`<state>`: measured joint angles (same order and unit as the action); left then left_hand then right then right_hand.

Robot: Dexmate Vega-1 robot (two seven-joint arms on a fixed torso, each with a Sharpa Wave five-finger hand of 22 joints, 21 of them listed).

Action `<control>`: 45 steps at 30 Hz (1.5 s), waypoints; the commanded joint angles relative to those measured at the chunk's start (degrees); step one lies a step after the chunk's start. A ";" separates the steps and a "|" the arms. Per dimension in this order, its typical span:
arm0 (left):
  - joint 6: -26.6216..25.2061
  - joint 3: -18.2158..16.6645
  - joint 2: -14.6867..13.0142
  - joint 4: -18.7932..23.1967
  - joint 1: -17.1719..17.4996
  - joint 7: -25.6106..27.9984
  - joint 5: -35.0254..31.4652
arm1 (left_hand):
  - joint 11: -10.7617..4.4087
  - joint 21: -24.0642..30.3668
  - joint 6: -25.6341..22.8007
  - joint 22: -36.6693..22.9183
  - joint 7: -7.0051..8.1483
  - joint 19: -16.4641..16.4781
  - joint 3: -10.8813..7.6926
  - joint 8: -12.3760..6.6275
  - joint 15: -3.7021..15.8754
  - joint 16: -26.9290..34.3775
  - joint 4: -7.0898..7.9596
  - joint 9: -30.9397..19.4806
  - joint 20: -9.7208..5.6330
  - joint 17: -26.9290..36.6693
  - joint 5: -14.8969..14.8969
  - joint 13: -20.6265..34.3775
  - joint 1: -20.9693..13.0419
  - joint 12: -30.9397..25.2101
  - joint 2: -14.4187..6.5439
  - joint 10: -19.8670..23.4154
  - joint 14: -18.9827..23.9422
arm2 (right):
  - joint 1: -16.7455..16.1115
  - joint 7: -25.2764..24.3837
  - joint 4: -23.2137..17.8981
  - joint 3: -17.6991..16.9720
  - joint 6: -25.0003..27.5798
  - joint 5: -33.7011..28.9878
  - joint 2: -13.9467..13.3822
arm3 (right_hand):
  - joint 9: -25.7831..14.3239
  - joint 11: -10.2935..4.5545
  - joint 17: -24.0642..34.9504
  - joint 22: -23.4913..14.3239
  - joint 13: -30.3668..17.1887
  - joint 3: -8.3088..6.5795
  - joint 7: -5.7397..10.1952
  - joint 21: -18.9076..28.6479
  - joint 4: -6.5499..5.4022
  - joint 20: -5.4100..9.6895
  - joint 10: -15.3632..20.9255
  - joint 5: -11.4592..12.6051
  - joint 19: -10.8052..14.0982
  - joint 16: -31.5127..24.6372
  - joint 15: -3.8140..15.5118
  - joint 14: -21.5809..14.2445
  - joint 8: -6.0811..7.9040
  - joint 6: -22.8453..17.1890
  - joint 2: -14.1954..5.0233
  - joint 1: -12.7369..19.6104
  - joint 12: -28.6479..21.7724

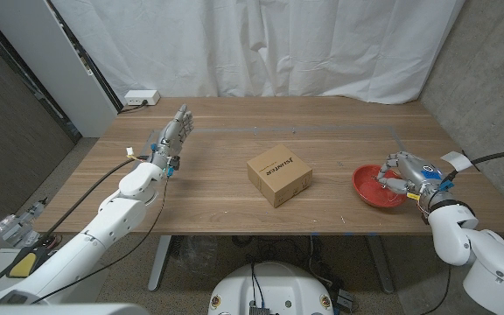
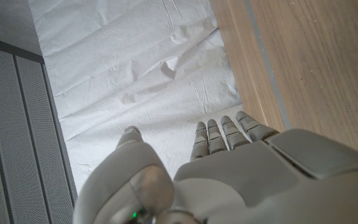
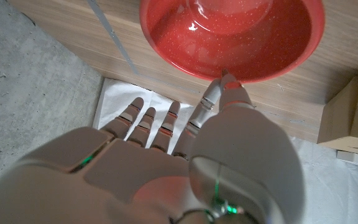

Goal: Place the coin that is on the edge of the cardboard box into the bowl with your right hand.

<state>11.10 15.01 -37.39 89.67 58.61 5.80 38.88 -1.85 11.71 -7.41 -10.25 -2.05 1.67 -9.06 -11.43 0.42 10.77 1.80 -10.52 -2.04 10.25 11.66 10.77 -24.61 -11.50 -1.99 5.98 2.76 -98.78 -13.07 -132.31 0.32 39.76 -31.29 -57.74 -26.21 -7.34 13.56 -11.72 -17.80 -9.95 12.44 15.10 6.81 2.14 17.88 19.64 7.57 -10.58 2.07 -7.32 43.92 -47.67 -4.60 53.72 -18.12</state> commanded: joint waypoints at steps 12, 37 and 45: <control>-0.16 -1.13 -1.10 2.41 2.89 1.44 -0.05 | 0.39 -0.21 -0.47 -0.12 -0.24 -0.49 0.30 0.09 0.02 0.05 -0.07 -0.17 -1.62 0.30 -0.06 0.15 -0.26 -0.07 -0.38 0.31 -0.07 | 4.07 2.34 -0.01 4.48 4.92 5.24 -3.12 | 0.31 -0.06 -0.09 -0.07 0.47 0.50 0.20 -0.57 0.08 0.44 -1.33 -0.08 -1.29 0.00 -0.46 1.47 0.37 -0.79 0.23 0.45 0.68; -0.63 -1.09 -1.19 1.61 2.05 0.70 0.13 | 0.15 -0.26 -0.48 -0.12 -0.16 -0.76 0.45 0.10 0.17 0.00 -0.18 -0.17 -1.61 0.29 -0.04 0.15 -0.47 -0.05 -0.39 0.27 -0.19 | 5.54 -2.34 0.05 6.07 5.28 10.79 -5.26 | 0.26 6.74 -2.08 0.34 4.37 0.32 0.15 -1.51 2.05 -1.75 -6.65 -0.58 -2.42 0.06 -4.94 6.85 2.54 -4.03 2.49 3.81 4.53; -0.78 -1.41 -1.43 1.37 2.05 0.61 0.39 | 0.22 -0.24 -0.48 -0.12 -0.12 -0.74 0.49 0.10 0.16 0.01 -0.20 -0.17 -1.58 0.29 -0.04 0.15 -0.50 -0.04 -0.40 0.26 -0.18 | 6.96 -3.62 0.43 8.01 5.20 11.42 -6.43 | 0.07 5.68 -2.12 0.32 4.94 0.17 0.15 -1.66 1.95 -2.33 -6.79 -0.66 -2.71 -0.07 -4.90 7.05 2.62 -3.77 2.39 4.07 4.80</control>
<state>10.55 13.85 -38.58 91.41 60.83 6.66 38.98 -1.85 11.43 -7.41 -10.25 -2.05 1.37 -8.85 -11.43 0.42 10.77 1.59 -10.52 -1.74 10.25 11.66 10.77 -24.84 -11.50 -2.21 5.98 2.76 -93.35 -15.06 -132.26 6.43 44.90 -21.26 -62.98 -24.91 -0.98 11.44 -11.18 -13.02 -9.50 12.61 13.56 8.38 0.27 11.34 18.98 4.72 -10.35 -2.43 -0.36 46.25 -51.11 -1.99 57.03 -13.69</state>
